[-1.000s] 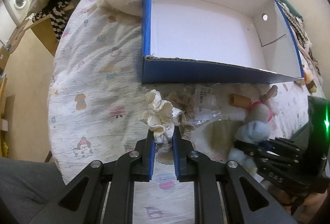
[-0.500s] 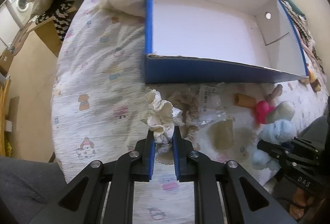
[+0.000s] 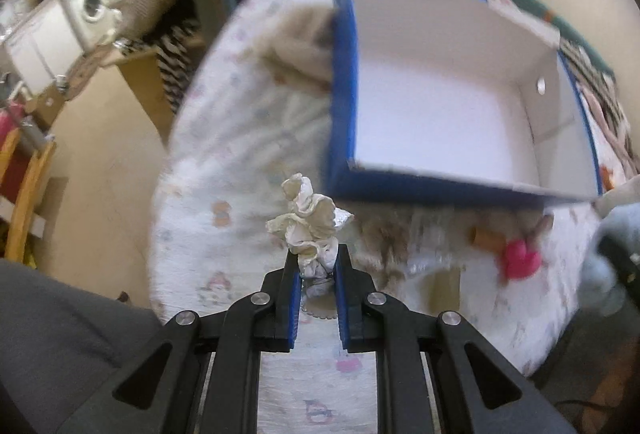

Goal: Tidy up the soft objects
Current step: 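Carry both items into the box and open both tools to release them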

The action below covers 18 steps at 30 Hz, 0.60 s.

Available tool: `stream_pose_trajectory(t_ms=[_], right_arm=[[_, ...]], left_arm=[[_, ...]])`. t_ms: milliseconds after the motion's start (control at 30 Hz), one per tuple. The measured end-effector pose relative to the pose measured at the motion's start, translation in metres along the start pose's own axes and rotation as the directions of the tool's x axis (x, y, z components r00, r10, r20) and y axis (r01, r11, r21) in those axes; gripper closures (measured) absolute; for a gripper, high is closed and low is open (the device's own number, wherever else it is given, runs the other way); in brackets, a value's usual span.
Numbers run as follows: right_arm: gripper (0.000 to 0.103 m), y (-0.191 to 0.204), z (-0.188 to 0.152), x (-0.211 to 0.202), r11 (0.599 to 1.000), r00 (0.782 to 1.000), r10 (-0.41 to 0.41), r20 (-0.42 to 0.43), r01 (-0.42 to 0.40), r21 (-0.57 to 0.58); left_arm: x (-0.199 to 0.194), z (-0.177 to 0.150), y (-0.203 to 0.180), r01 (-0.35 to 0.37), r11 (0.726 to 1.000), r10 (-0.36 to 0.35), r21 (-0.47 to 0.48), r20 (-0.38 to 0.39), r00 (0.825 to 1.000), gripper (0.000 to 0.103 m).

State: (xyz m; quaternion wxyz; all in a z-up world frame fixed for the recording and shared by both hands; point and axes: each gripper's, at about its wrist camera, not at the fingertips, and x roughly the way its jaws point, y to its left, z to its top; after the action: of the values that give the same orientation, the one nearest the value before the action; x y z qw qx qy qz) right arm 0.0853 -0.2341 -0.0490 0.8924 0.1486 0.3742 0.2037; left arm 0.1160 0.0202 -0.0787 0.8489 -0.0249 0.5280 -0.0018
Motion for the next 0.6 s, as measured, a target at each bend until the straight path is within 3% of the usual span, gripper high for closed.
stream_pose_trajectory(t_ms=[100, 233, 600], right_arm=[[0.081, -0.001, 0.016, -0.012, 0.998, 0.997, -0.008, 0.077, 0.012, -0.058], [0.081, -0.016, 0.042, -0.008, 0.998, 0.995, -0.027, 0.096, 0.032, -0.051], [0.081, -0.031, 0.111, 0.031, 0.997, 0.991, -0.034, 0.126, 0.043, -0.070]], left_arm=[[-0.021, 0.002, 0.001, -0.020, 0.999, 0.022, -0.036, 0.073, 0.997, 0.089], [-0.041, 0.012, -0.004, -0.032, 0.998, 0.039, -0.052, 0.138, 0.990, 0.089], [-0.037, 0.082, -0.047, -0.042, 0.999, 0.037, 0.023, 0.186, 0.982, 0.089]])
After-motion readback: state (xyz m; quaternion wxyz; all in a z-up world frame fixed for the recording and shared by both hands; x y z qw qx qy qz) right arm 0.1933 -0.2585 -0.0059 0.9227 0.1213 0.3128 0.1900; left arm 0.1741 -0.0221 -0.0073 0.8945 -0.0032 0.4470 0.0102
